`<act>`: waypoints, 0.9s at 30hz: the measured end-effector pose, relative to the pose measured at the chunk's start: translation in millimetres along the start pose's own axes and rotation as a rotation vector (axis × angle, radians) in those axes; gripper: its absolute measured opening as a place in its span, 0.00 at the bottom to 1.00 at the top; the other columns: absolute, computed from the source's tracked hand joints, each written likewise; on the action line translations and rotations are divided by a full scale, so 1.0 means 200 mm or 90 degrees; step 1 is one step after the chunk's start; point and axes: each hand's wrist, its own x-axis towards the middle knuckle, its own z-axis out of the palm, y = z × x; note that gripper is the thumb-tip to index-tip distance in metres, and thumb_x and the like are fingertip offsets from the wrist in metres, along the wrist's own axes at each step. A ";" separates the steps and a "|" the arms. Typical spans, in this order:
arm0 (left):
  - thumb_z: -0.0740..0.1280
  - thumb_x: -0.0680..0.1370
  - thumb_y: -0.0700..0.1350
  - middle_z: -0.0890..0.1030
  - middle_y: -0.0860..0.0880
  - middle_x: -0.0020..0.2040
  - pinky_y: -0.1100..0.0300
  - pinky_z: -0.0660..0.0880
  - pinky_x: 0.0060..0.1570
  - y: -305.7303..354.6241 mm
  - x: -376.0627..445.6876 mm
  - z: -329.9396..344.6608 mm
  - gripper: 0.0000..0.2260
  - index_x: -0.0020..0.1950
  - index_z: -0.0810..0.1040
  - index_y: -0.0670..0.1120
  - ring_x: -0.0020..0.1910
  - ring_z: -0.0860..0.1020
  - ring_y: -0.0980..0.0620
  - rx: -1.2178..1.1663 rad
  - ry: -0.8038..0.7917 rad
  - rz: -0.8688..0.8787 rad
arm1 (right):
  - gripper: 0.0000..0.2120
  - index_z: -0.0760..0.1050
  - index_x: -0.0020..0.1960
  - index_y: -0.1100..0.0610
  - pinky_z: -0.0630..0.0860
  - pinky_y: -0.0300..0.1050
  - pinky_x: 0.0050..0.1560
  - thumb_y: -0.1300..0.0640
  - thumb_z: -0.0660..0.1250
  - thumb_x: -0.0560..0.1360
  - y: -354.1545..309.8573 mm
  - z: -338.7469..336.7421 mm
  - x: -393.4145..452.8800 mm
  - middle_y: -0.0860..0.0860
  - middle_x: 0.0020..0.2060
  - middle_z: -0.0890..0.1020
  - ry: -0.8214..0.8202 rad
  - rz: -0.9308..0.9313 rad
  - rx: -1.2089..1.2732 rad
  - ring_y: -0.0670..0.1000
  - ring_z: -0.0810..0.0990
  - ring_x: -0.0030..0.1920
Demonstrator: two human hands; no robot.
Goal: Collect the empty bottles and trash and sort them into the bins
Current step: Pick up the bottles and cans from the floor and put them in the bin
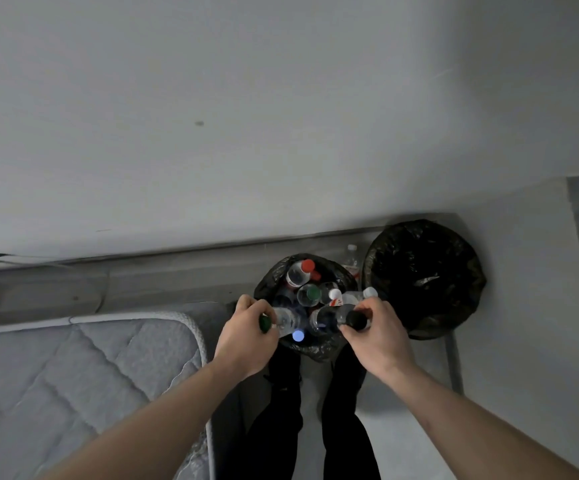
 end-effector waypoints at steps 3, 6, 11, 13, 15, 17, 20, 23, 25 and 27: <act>0.68 0.76 0.50 0.68 0.57 0.52 0.55 0.76 0.46 0.02 0.08 0.07 0.03 0.47 0.75 0.55 0.44 0.78 0.50 0.007 0.011 -0.006 | 0.15 0.70 0.50 0.46 0.70 0.38 0.43 0.48 0.76 0.71 -0.02 0.01 0.04 0.44 0.50 0.73 0.004 -0.009 -0.019 0.47 0.78 0.47; 0.67 0.76 0.49 0.69 0.56 0.54 0.55 0.74 0.46 0.03 0.15 0.12 0.03 0.49 0.76 0.54 0.44 0.78 0.48 -0.008 0.000 -0.024 | 0.15 0.70 0.49 0.46 0.67 0.34 0.37 0.49 0.76 0.71 -0.03 0.02 0.07 0.43 0.49 0.73 0.014 -0.019 -0.025 0.46 0.77 0.45; 0.67 0.74 0.47 0.71 0.58 0.52 0.56 0.76 0.44 0.06 0.22 0.13 0.04 0.47 0.76 0.54 0.42 0.77 0.54 -0.044 0.058 -0.018 | 0.16 0.70 0.49 0.45 0.70 0.36 0.40 0.47 0.77 0.70 0.01 0.05 0.08 0.42 0.49 0.74 0.023 -0.016 -0.011 0.45 0.78 0.46; 0.67 0.75 0.48 0.70 0.58 0.52 0.58 0.73 0.41 0.06 0.24 0.12 0.04 0.49 0.76 0.54 0.41 0.76 0.57 -0.049 0.078 -0.008 | 0.16 0.71 0.50 0.45 0.71 0.36 0.41 0.48 0.77 0.70 0.04 0.06 0.08 0.41 0.49 0.74 0.022 -0.020 -0.006 0.44 0.78 0.47; 0.67 0.76 0.47 0.70 0.56 0.55 0.58 0.72 0.43 0.03 0.26 0.13 0.06 0.53 0.76 0.53 0.41 0.77 0.53 -0.027 0.066 0.003 | 0.16 0.71 0.50 0.45 0.72 0.37 0.43 0.48 0.77 0.71 0.05 0.07 0.07 0.41 0.50 0.75 0.025 -0.024 0.003 0.43 0.78 0.48; 0.66 0.77 0.46 0.70 0.53 0.59 0.56 0.74 0.45 -0.01 0.28 0.13 0.10 0.58 0.75 0.52 0.44 0.78 0.48 0.011 0.043 0.010 | 0.16 0.72 0.51 0.45 0.73 0.38 0.45 0.49 0.77 0.71 0.06 0.07 0.07 0.41 0.50 0.74 0.031 -0.026 0.011 0.43 0.78 0.48; 0.65 0.78 0.45 0.71 0.51 0.60 0.54 0.73 0.46 -0.05 0.30 0.12 0.09 0.58 0.74 0.50 0.45 0.77 0.44 0.026 0.051 -0.014 | 0.16 0.71 0.50 0.45 0.76 0.41 0.44 0.50 0.77 0.71 0.05 0.08 0.08 0.41 0.49 0.74 0.047 -0.028 0.020 0.44 0.79 0.46; 0.66 0.77 0.46 0.71 0.52 0.58 0.54 0.71 0.42 -0.05 0.30 0.10 0.06 0.52 0.73 0.51 0.42 0.76 0.44 0.050 0.067 -0.023 | 0.15 0.71 0.49 0.47 0.76 0.42 0.42 0.51 0.76 0.71 0.03 0.08 0.09 0.41 0.48 0.74 0.070 -0.041 0.020 0.42 0.79 0.41; 0.66 0.77 0.48 0.71 0.54 0.56 0.55 0.70 0.39 -0.06 0.28 0.09 0.05 0.50 0.72 0.51 0.38 0.75 0.45 0.066 0.081 -0.015 | 0.14 0.71 0.48 0.47 0.78 0.44 0.42 0.52 0.76 0.71 0.02 0.08 0.10 0.42 0.48 0.74 0.085 -0.042 0.023 0.41 0.78 0.38; 0.67 0.78 0.49 0.70 0.54 0.57 0.55 0.70 0.37 -0.08 0.27 0.11 0.05 0.50 0.73 0.51 0.37 0.75 0.46 0.080 0.084 -0.006 | 0.15 0.71 0.48 0.46 0.79 0.46 0.41 0.52 0.76 0.71 0.00 0.08 0.12 0.42 0.48 0.73 0.095 -0.032 0.021 0.41 0.78 0.38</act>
